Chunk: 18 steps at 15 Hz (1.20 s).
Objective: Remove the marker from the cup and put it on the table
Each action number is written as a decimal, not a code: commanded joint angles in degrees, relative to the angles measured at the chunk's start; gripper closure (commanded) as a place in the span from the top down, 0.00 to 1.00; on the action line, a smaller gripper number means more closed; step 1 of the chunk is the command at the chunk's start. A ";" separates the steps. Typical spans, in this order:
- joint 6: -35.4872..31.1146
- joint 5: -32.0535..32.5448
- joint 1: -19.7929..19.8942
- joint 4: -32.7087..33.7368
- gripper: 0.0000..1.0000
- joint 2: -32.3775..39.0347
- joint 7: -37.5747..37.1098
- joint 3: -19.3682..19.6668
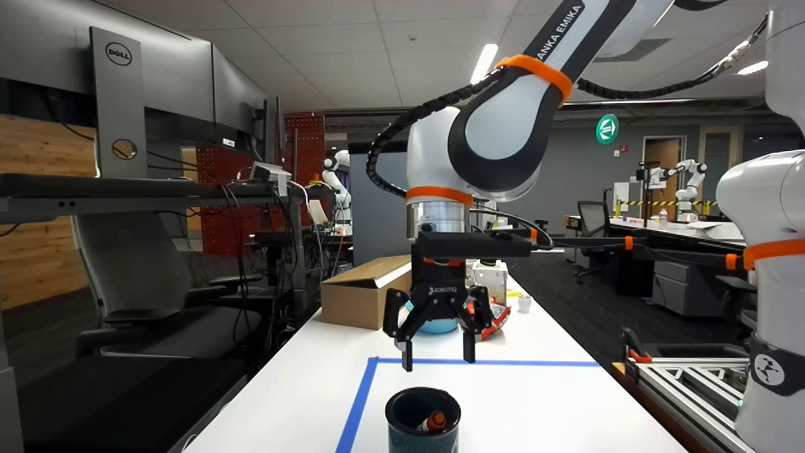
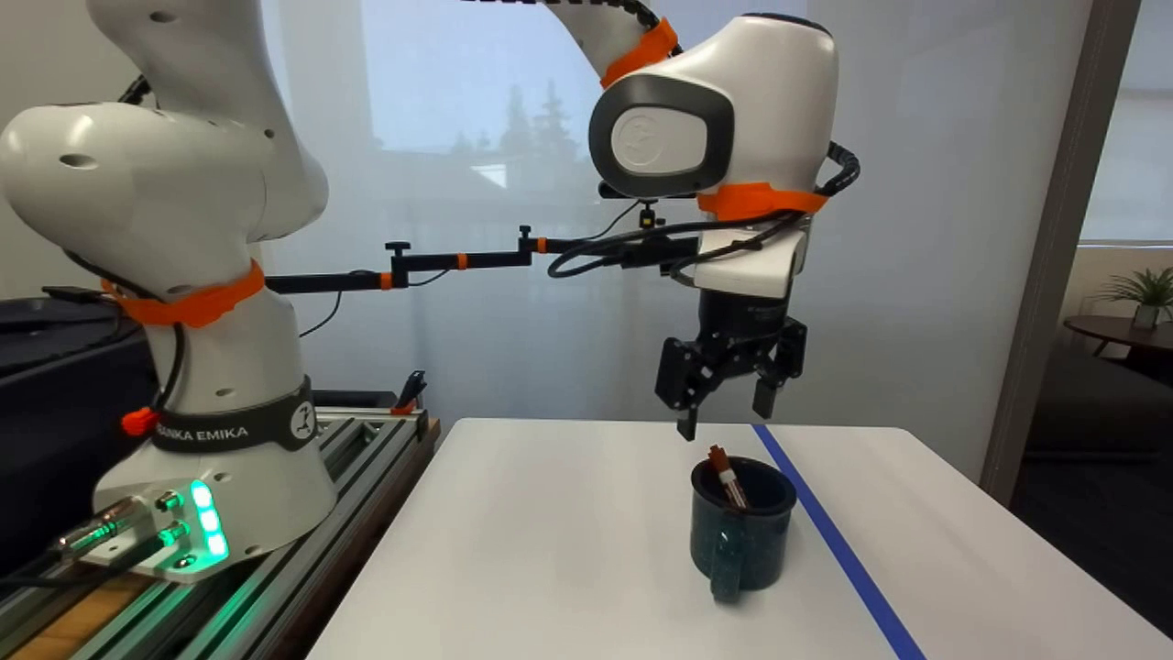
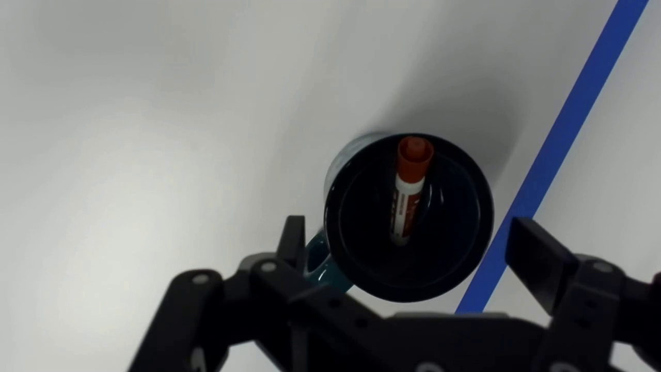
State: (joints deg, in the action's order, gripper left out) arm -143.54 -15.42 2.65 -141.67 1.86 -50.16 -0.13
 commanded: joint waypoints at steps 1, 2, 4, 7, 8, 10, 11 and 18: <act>-2.06 -1.99 -0.83 0.70 1.00 2.24 1.05 0.38; -2.37 -2.14 -0.90 0.76 1.00 2.72 1.14 0.35; -3.01 -2.44 -1.05 0.98 1.00 3.92 1.25 0.32; -3.41 -3.38 -1.35 1.51 1.00 5.63 1.68 0.14; -3.62 -3.53 -1.45 1.66 1.00 6.09 1.77 0.07; -3.88 -3.99 -1.80 2.22 1.00 7.20 2.08 -0.18; -3.90 -4.23 -2.04 2.51 1.00 7.66 2.10 -0.35; -4.47 -5.99 -3.74 5.00 0.89 10.55 1.98 -1.40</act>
State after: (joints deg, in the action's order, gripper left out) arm -147.03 -19.19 -0.29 -138.14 11.02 -49.35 -1.31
